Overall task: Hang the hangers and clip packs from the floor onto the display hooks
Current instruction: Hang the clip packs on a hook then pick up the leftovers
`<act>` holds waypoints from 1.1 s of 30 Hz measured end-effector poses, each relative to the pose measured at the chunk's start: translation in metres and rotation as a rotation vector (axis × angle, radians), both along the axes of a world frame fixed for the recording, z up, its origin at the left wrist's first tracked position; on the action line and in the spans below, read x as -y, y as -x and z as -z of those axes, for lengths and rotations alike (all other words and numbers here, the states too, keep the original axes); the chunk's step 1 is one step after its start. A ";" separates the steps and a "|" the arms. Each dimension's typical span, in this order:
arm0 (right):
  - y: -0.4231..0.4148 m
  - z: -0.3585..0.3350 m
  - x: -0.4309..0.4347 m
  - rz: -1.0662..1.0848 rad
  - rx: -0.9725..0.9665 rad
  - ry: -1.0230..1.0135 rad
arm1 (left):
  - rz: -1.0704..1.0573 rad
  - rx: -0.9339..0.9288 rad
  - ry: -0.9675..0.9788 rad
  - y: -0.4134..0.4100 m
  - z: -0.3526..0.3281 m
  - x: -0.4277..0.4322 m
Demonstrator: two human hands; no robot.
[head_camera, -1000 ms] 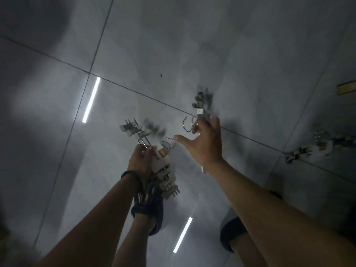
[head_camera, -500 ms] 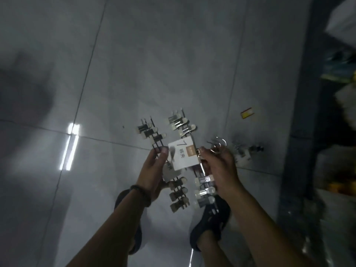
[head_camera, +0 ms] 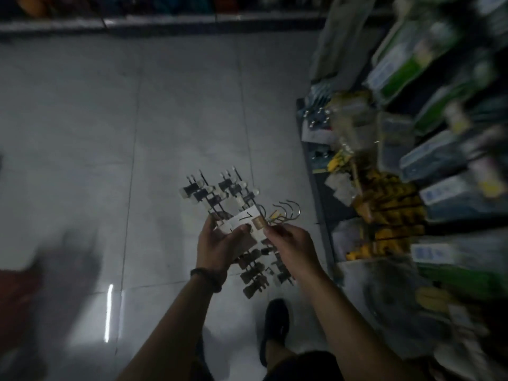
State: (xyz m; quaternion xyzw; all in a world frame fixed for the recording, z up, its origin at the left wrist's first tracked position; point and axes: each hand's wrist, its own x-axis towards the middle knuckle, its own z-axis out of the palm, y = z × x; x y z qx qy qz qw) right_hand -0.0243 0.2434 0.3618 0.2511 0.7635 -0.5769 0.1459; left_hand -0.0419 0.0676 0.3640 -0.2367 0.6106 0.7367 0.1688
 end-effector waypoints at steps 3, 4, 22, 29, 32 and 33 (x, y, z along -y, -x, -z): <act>-0.013 -0.061 -0.026 0.061 -0.148 -0.061 | 0.043 -0.068 -0.006 -0.001 -0.063 -0.035; -0.018 -0.076 -0.034 0.098 -0.173 -0.076 | 0.086 -0.094 -0.006 -0.001 -0.079 -0.044; -0.191 -0.223 -0.143 0.978 -0.196 -0.903 | 1.027 0.233 -0.654 0.033 -0.160 -0.180; -0.288 -0.229 -0.177 1.020 0.027 -1.014 | 1.403 0.366 -1.210 -0.022 -0.155 -0.289; -0.322 -0.233 -0.191 0.946 0.041 -1.112 | 1.523 0.392 -1.165 -0.067 -0.192 -0.321; -0.334 -0.232 -0.197 0.912 0.028 -1.144 | 1.519 0.456 -1.134 -0.078 -0.194 -0.334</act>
